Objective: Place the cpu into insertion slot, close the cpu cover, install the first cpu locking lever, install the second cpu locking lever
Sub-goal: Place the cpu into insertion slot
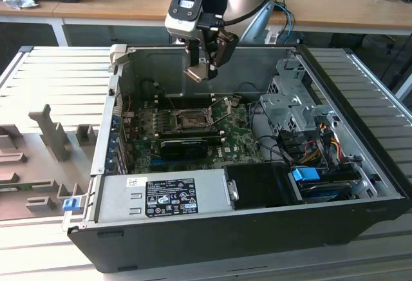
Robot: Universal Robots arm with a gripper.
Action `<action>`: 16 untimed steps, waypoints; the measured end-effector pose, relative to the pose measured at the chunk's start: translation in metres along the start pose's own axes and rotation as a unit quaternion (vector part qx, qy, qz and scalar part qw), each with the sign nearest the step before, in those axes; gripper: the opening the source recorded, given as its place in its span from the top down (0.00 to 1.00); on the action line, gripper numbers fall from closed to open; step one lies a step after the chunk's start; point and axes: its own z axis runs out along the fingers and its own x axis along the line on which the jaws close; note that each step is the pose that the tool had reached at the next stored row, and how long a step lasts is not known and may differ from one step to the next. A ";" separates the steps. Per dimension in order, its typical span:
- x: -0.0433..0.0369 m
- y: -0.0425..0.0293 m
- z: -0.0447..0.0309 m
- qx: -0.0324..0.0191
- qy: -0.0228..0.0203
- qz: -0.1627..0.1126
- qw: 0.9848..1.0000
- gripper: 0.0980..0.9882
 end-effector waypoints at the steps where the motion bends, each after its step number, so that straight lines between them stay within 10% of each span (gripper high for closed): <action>1: 0.0000 0.0000 0.0000 0.000 -0.001 0.007 1.000 0.52; 16: 0.0000 0.0000 0.0000 -0.002 -0.008 0.089 0.996 0.52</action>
